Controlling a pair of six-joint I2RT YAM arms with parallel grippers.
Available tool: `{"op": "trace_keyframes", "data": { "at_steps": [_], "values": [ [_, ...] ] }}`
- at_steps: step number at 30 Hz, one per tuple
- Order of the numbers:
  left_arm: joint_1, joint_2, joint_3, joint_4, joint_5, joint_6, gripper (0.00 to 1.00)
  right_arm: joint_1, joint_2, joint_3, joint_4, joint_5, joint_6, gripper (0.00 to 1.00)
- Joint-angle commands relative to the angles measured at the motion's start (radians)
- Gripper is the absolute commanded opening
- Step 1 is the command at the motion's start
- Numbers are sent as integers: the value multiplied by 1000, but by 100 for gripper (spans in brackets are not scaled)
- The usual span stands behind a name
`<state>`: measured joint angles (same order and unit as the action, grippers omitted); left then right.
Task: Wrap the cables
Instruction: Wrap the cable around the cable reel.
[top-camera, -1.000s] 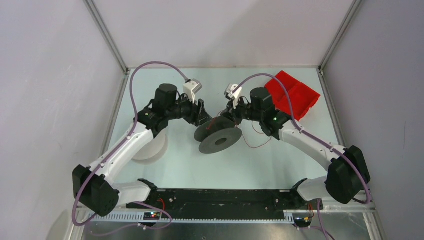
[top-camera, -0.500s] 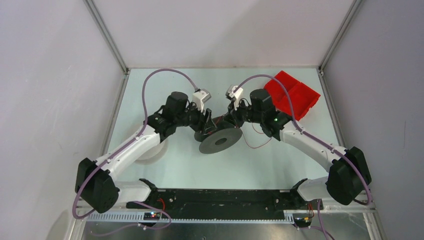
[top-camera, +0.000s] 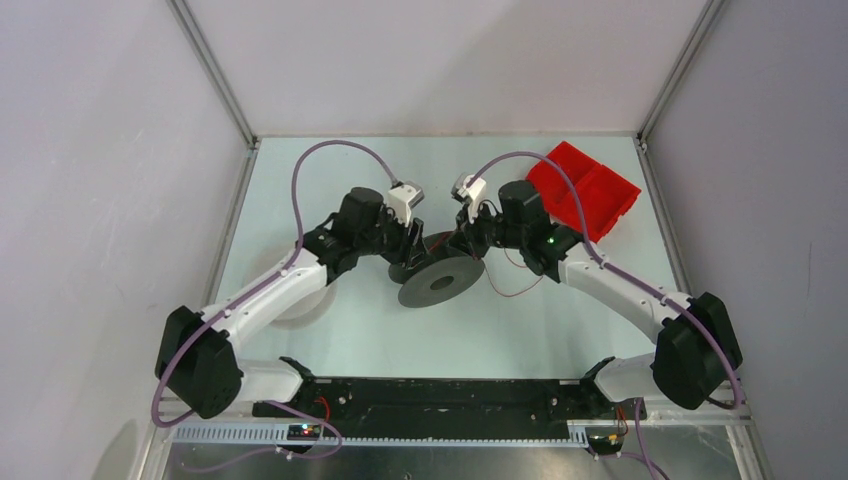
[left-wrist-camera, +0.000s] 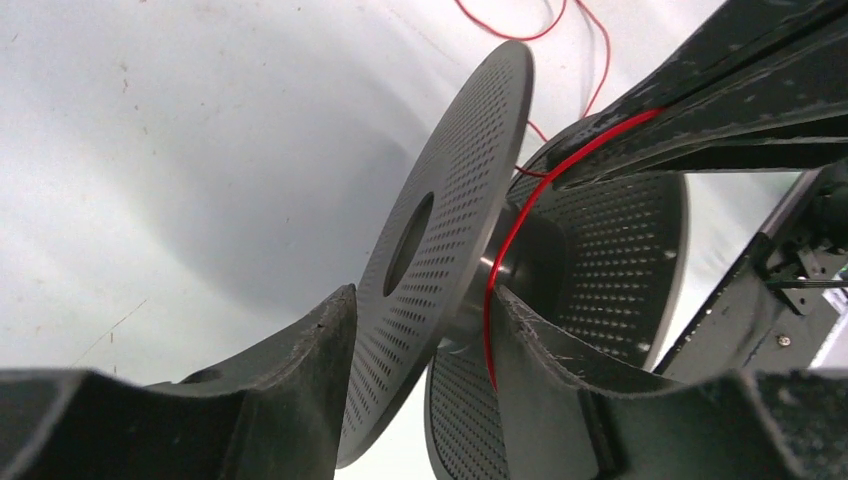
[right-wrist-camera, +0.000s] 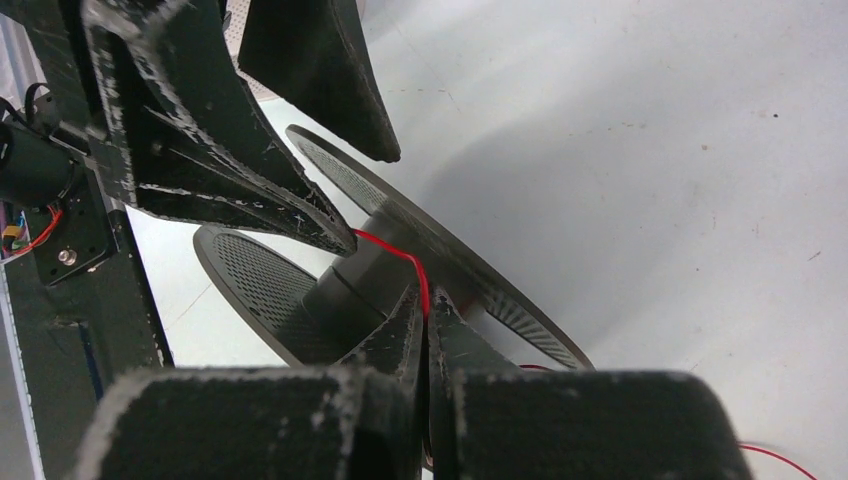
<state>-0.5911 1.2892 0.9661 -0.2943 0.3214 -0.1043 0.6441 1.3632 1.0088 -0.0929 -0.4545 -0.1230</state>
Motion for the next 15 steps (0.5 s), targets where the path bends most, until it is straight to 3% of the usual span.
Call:
{"op": "trace_keyframes", "data": {
  "at_steps": [1, 7, 15],
  "values": [
    [-16, 10, -11, 30, -75, 25, 54, -7, 9, -15, 36, -26, 23, 0],
    [-19, 8, -15, 31, -86, 54, 51, -29, 9, -31, 55, -42, 38, 0],
    [-29, 7, -23, 30, -37, 85, 38, -44, 21, -40, 83, -80, 65, 0]
  ]
}}
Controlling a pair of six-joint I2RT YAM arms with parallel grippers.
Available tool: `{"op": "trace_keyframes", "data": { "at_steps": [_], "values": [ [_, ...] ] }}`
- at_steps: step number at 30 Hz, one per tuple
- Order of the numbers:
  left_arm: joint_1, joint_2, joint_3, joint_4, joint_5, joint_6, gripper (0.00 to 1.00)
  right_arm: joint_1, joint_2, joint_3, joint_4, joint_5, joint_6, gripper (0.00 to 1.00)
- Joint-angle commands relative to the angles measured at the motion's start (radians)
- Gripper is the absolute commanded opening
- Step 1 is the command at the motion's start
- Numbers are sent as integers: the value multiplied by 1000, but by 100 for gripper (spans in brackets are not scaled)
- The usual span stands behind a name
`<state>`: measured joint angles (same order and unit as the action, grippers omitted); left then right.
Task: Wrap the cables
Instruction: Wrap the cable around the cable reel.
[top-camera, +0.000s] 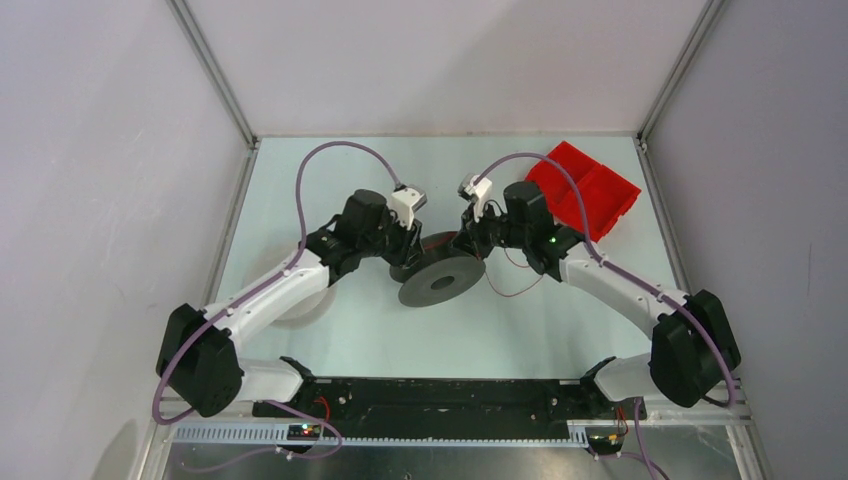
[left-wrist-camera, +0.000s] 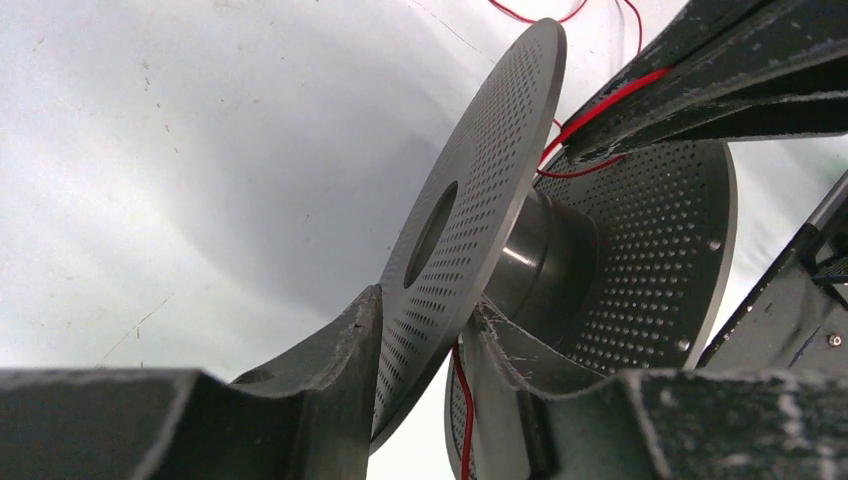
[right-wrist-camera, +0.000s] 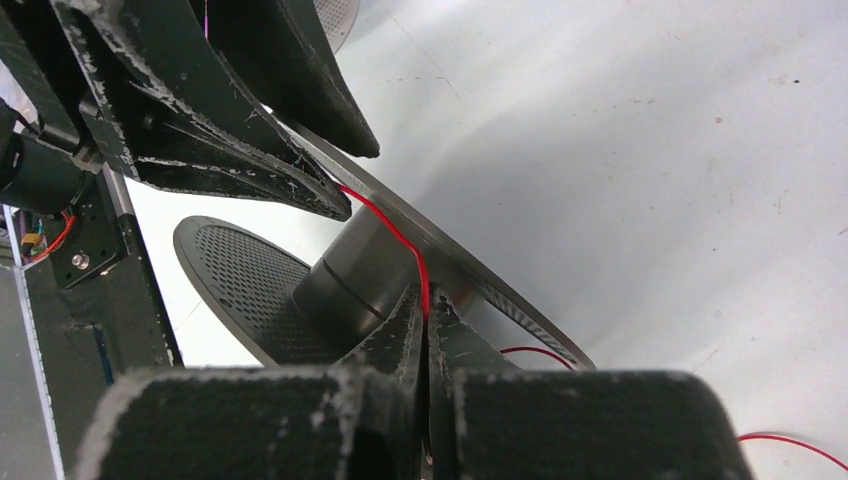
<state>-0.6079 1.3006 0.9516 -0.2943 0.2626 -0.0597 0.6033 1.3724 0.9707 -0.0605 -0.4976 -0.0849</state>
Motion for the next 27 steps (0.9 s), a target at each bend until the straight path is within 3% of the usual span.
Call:
{"op": "trace_keyframes", "data": {
  "at_steps": [1, 14, 22, 27],
  "values": [
    [-13, -7, -12, 30, 23, 42, 37, -5, 15, -4, 67, -42, 30, 0],
    [-14, -13, -17, 23, -3, 58, 14, -24, 38, -4, 89, -72, 15, 0],
    [-15, 6, -31, 15, -9, 29, 30, -41, 51, -4, 74, -91, -4, 0],
    [-15, 18, -26, 5, -7, 13, 34, -41, 58, -4, 69, -111, -22, 0]
  ]
}}
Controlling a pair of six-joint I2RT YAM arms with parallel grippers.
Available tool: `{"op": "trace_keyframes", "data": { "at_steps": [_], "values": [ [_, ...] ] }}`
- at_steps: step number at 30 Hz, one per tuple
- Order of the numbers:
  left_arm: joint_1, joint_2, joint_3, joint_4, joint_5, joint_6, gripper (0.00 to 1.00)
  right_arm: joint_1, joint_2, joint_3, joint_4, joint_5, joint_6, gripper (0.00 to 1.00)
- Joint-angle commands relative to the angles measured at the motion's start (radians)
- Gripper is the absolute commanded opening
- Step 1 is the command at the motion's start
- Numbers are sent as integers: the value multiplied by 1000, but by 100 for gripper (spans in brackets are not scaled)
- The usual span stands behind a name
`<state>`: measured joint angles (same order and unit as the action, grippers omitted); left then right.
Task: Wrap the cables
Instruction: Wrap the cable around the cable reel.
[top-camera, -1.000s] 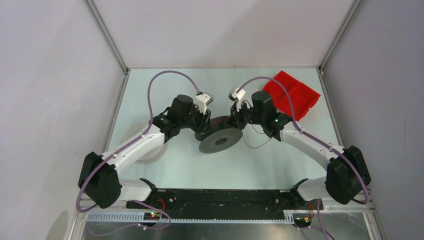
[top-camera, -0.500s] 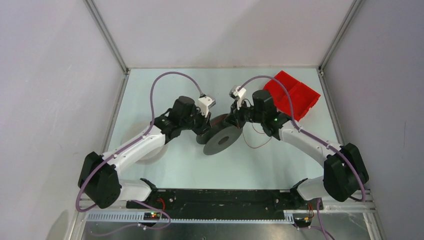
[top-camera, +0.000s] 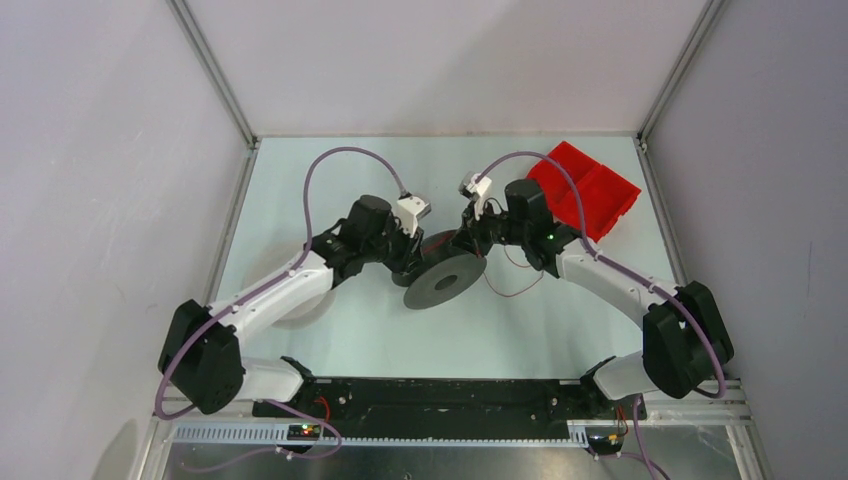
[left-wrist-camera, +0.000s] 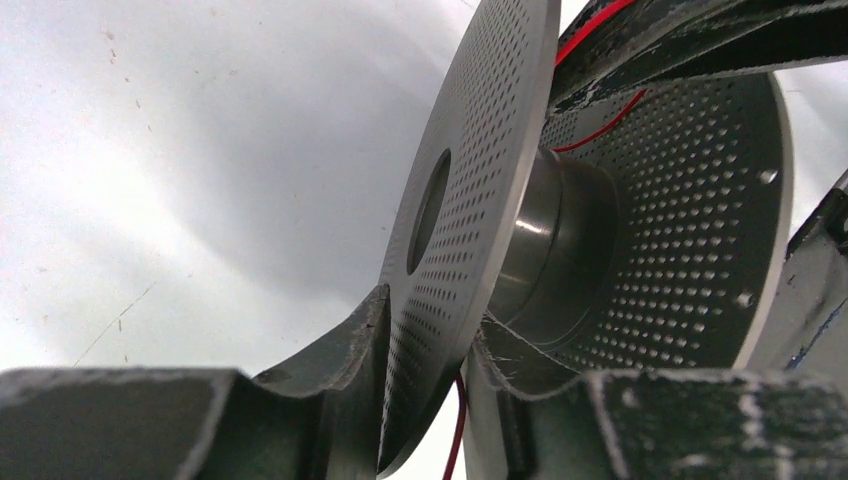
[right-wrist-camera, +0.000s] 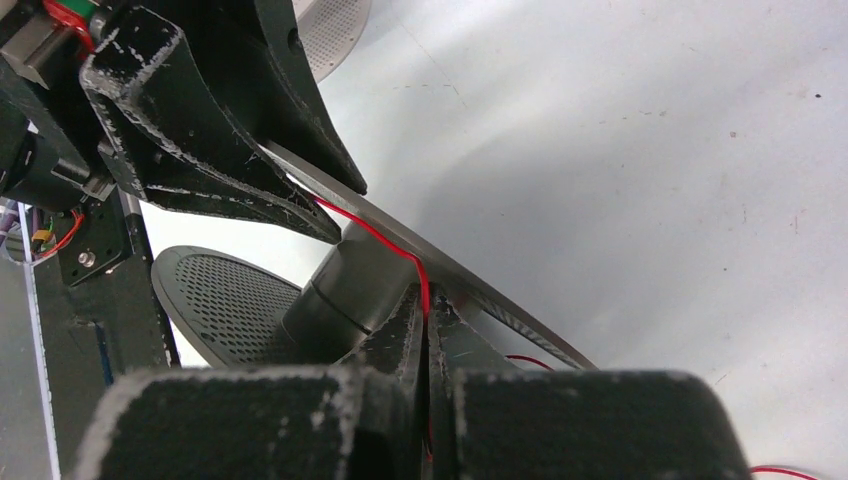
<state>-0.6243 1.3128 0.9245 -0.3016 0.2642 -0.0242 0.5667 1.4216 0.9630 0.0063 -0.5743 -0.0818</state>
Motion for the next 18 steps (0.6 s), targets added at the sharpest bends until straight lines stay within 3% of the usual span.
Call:
{"op": "trace_keyframes", "data": {
  "at_steps": [1, 8, 18],
  "values": [
    [2, 0, 5, 5, -7, -23, 36, -4, 10, 3, 1, -35, -26, 0],
    [3, -85, 85, -78, -52, -20, 50, -7, -14, 3, 9, -22, -52, 0],
    [58, -179, 252, -207, -59, -111, 55, -56, -149, 14, 15, -12, -101, 0]
  ]
}}
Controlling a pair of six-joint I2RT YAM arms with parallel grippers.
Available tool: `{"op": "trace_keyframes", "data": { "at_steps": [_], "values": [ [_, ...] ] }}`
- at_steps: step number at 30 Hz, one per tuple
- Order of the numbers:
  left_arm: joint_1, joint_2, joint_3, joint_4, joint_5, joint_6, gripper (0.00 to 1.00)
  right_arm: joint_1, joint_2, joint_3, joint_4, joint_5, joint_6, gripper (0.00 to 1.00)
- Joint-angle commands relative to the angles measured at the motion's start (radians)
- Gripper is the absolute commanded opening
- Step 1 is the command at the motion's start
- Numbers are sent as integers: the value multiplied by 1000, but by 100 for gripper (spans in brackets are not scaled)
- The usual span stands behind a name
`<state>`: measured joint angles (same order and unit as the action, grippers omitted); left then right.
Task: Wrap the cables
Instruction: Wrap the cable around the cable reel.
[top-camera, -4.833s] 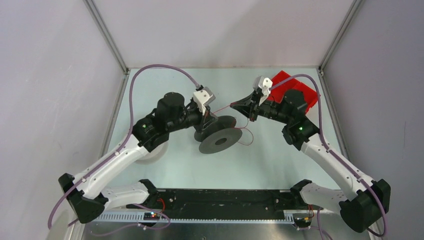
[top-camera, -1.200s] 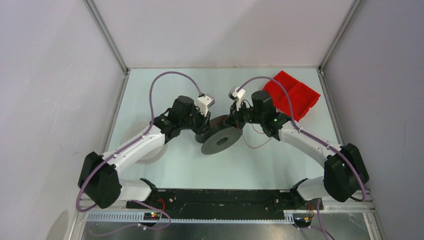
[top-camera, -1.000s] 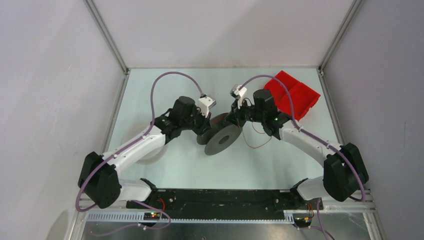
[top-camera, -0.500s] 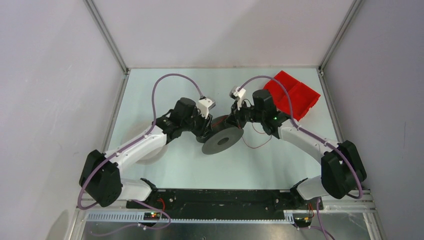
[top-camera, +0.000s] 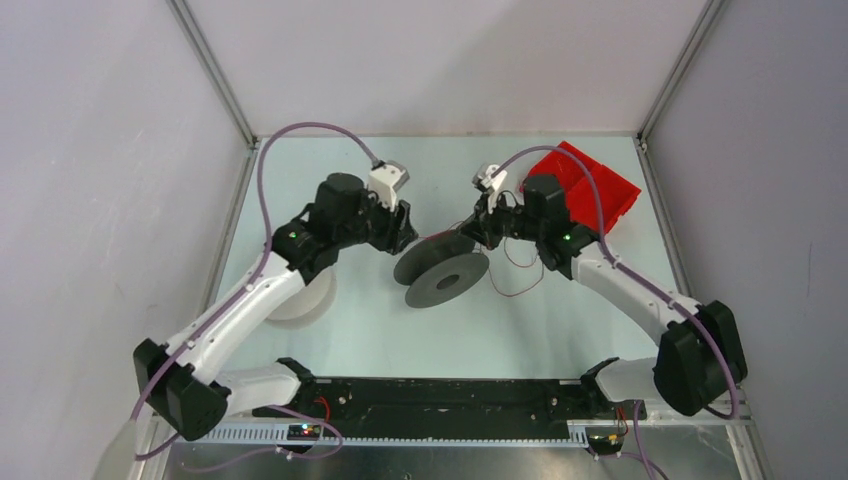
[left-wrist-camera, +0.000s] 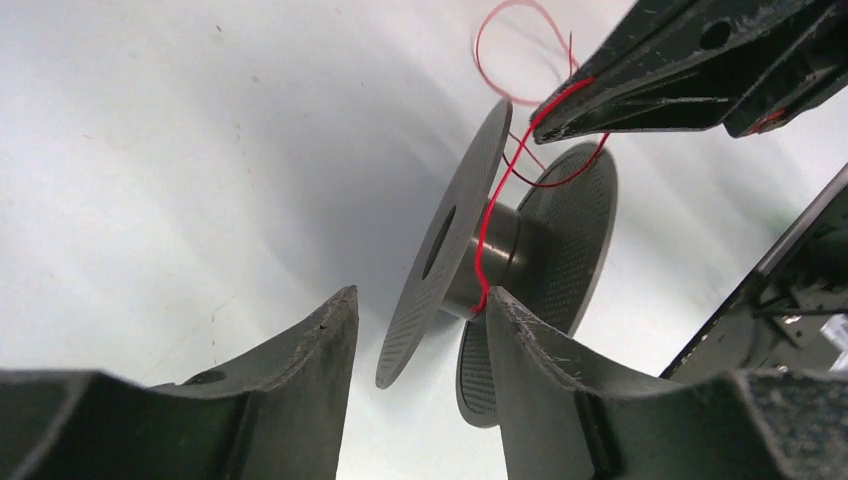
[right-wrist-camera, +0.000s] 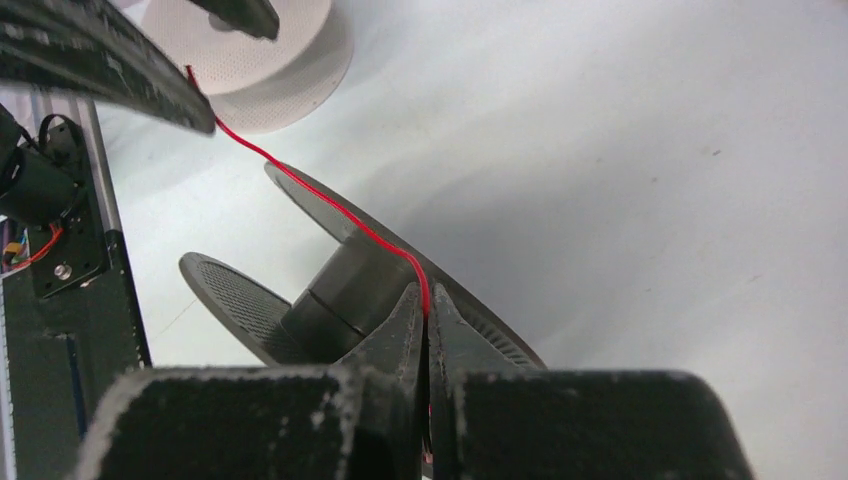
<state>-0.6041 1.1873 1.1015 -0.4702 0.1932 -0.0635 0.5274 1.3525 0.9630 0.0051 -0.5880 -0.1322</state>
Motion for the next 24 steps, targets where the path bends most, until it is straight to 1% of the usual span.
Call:
{"op": "trace_keyframes", "data": {
  "at_steps": [1, 4, 8, 10, 11, 12, 15, 18, 19, 21, 24],
  "values": [
    [46, -58, 87, -39, 28, -91, 55, -21, -95, 15, 17, 5, -59, 0],
    [72, -60, 142, -38, 129, -163, 54, -21, -121, 16, 47, 15, -92, 0],
    [78, -35, 190, -38, 271, -248, 53, 0, -176, 5, 103, 42, -160, 0],
    [88, -24, 203, -37, 310, -330, 52, 11, -209, -8, 143, 54, -216, 0],
    [91, -18, 207, -35, 321, -353, 52, 16, -235, -35, 184, 50, -234, 0],
    [99, -13, 214, -29, 343, -394, 52, 20, -251, -56, 214, 47, -287, 0],
    [104, 6, 221, -3, 404, -468, 51, 50, -331, -190, 442, 103, -355, 0],
    [103, 10, 197, 69, 498, -522, 51, 79, -374, -225, 517, 148, -376, 0],
    [103, 4, 170, 125, 514, -538, 52, 85, -379, -231, 530, 166, -383, 0],
    [102, -5, 130, 210, 564, -601, 52, 106, -388, -233, 532, 194, -410, 0],
    [98, -16, 76, 310, 597, -690, 52, 123, -395, -233, 537, 228, -425, 0]
  ]
}}
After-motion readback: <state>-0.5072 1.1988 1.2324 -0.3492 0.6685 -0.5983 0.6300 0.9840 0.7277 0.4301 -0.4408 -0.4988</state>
